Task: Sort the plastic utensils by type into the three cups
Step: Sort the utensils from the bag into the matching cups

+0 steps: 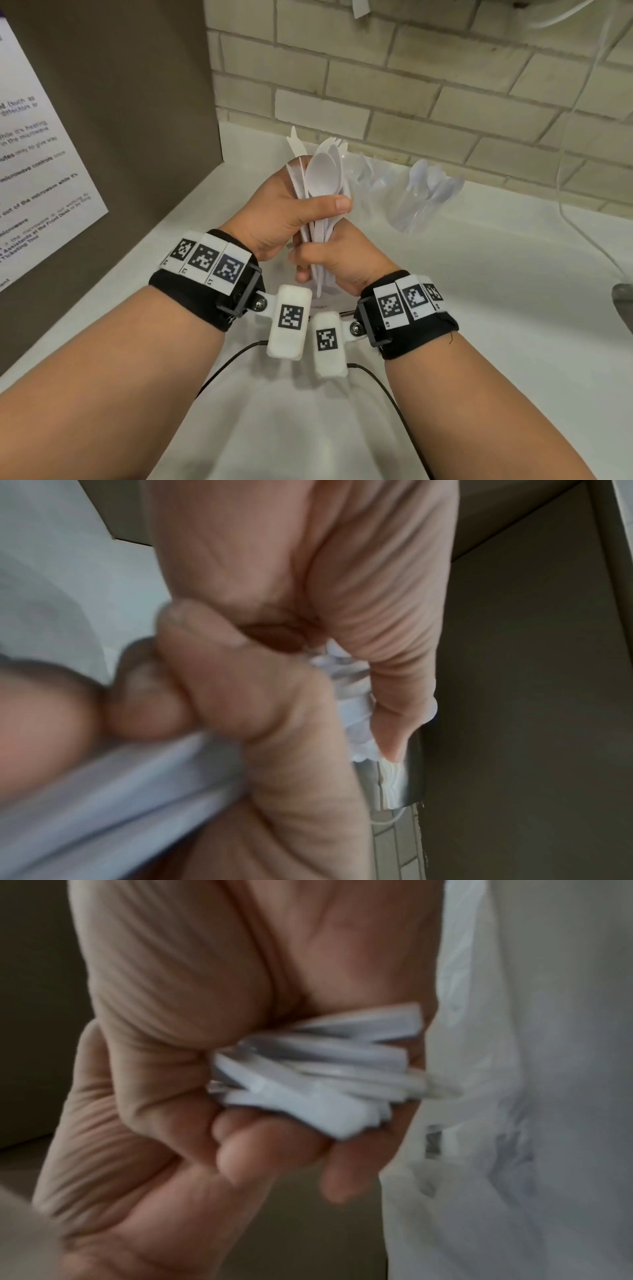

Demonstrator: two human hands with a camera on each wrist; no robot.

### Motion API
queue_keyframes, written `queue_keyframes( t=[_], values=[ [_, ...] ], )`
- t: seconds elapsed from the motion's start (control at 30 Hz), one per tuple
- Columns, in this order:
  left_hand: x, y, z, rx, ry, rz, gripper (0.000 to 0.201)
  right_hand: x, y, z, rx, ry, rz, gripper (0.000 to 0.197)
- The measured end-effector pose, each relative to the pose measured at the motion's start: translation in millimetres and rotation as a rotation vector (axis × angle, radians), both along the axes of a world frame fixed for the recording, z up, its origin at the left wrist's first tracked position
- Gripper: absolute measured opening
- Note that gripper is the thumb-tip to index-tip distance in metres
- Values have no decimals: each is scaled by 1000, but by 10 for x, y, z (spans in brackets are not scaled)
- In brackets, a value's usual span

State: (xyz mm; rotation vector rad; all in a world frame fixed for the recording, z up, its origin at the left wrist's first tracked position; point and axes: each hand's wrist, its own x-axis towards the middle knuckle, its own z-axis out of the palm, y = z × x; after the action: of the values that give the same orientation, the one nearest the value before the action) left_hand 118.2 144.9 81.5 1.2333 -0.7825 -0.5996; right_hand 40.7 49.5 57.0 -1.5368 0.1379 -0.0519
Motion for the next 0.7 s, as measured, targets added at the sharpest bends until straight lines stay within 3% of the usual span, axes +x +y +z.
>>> queue_keyframes(
  t=[0.07,0.2,0.33,0.4,0.53,0.7],
  values=[
    [-27,35,8,82,10,-42,62,-2,1,-1,8,1,-26,12],
    [-23,95,3,172,-33,-114,60,-12,-1,-9,-28,-25,29,22],
    [-25,104,46,137,-3,-58,26,-42,6,-58,34,-32,96,21],
    [-24,108,30,83,26,-36,21,-55,-7,-73,4,4,79,22],
    [-7,101,-46,54,67,-47,37,-27,-6,-70,-53,-3,59,18],
    [72,159,9,120,-87,-201,69,-48,3,-45,-62,29,115,19]
  ],
)
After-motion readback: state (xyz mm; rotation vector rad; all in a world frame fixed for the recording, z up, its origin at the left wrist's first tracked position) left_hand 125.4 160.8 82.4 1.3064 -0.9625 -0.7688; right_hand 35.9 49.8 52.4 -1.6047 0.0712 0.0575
